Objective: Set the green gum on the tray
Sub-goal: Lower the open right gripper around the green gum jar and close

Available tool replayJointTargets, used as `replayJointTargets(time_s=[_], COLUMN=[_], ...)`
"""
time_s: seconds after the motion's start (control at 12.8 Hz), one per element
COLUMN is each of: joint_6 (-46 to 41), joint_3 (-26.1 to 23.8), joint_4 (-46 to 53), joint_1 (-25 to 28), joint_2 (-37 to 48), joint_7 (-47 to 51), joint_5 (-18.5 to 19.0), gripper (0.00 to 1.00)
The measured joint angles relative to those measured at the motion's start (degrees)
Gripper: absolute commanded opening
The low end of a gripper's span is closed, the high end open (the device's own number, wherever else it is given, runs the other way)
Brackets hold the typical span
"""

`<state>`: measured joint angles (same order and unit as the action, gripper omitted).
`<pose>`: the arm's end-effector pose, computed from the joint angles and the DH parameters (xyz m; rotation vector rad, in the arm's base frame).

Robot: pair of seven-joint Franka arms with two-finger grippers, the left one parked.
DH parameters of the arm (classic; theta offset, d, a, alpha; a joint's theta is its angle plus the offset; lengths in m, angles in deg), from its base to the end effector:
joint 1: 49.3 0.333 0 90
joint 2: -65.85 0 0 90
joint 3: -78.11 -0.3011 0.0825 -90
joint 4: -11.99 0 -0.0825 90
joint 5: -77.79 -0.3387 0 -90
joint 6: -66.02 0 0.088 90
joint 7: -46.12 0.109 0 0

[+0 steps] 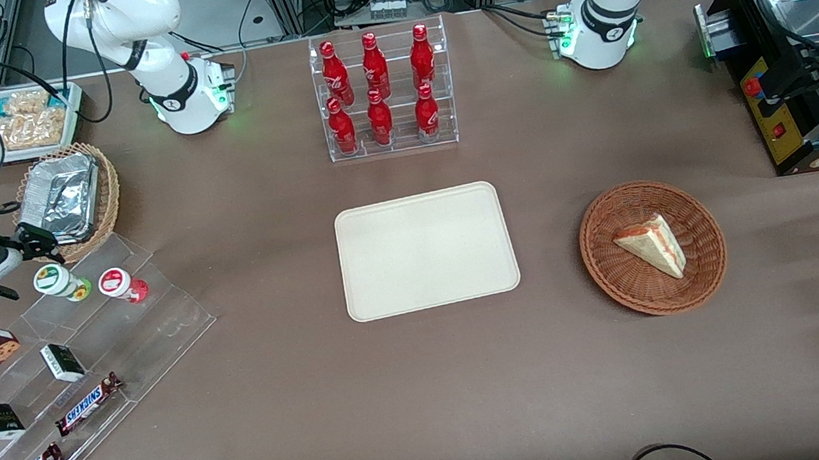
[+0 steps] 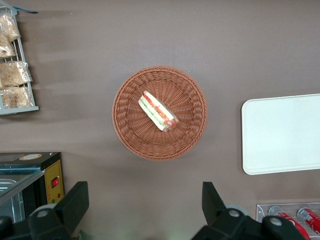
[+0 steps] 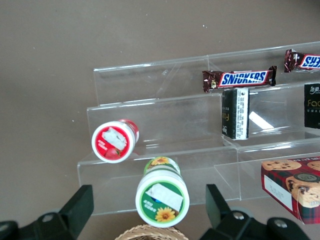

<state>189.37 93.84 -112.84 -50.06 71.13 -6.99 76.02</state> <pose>0.4650 -0.1385 0.4406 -2.9818 -0.9605 -0.1265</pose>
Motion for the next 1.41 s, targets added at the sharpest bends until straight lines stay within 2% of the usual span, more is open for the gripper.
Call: replayJointTargets(time_s=[0.62, 1.41], joint_6=[8.9, 10.0], joint_3=[0.4, 0.2], joint_4=[-5.1, -7.2], joint_1=[-2.0, -2.3], joint_2=[-1.2, -1.5], joint_7=[-3.7, -4.4], joint_5=[0.1, 0.1], gripper=[1.0, 1.0])
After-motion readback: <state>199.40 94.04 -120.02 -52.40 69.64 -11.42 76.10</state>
